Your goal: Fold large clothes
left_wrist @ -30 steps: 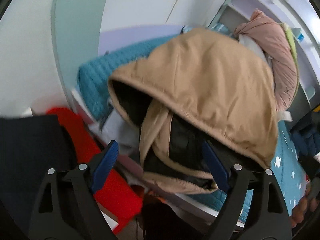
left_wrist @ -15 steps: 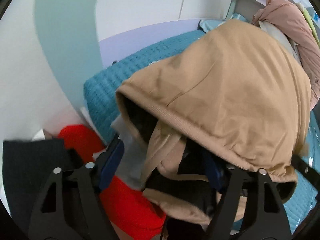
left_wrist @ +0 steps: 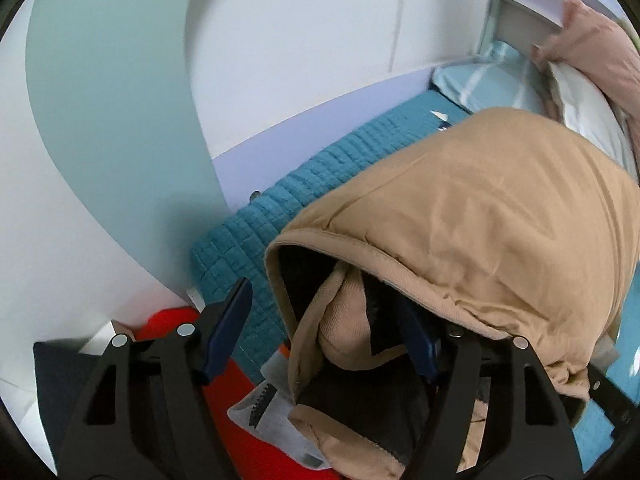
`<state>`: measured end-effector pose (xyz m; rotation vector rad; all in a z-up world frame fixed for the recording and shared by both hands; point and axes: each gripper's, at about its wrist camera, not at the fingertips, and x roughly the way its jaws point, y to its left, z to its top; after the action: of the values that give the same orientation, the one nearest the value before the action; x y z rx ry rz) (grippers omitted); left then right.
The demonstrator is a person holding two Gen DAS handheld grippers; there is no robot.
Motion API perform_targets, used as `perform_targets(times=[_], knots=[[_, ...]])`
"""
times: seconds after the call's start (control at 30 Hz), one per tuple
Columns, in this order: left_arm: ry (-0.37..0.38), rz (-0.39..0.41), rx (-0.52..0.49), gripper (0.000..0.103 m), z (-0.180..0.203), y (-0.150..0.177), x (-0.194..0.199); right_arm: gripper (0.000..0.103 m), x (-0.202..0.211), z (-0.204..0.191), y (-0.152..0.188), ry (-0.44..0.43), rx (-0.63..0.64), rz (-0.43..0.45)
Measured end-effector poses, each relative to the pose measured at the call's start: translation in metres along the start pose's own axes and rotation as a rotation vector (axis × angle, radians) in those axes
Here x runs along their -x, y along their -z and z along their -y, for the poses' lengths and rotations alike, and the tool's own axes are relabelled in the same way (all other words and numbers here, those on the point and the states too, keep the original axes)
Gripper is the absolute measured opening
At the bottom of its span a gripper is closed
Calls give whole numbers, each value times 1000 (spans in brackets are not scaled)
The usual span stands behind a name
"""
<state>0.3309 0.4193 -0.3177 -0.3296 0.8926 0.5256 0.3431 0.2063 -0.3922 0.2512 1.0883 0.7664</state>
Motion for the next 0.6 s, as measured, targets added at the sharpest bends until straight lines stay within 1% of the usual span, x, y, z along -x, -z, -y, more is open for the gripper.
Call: perform_targets(times=[0.07, 0.13, 0.2, 0.23, 0.27, 0.33, 0.4, 0.43, 0.5, 0.57, 0.6], knots=[[34, 2, -6, 71, 1, 4, 5, 0, -1, 5, 2, 5, -11, -2], [56, 9, -26, 73, 2, 14, 12, 0, 1, 17, 9, -21, -59, 1], [94, -3, -9, 74, -3, 26, 16, 0, 2, 30, 15, -31, -94, 4], [115, -12, 11, 78, -8, 33, 21, 0, -2, 39, 10, -29, -106, 4], [133, -14, 26, 79, -13, 40, 26, 0, -1, 43, 12, -26, -124, -4], [145, -9, 35, 80, -19, 50, 38, 1, 3, 49, 12, -46, -162, -12], [151, -2, 17, 81, -20, 59, 52, 5, 11, 51, 10, -69, -189, -15], [158, 1, 11, 83, -21, 62, 60, 8, 18, 48, 12, -80, -188, -10], [177, 6, -1, 85, -20, 66, 72, 16, 32, 44, 12, -90, -168, 1], [190, 14, -3, 85, -18, 72, 87, 33, 48, 39, 15, -86, -140, 14], [212, 23, -1, 85, -16, 75, 98, 37, 61, 35, 18, -71, -117, 30]])
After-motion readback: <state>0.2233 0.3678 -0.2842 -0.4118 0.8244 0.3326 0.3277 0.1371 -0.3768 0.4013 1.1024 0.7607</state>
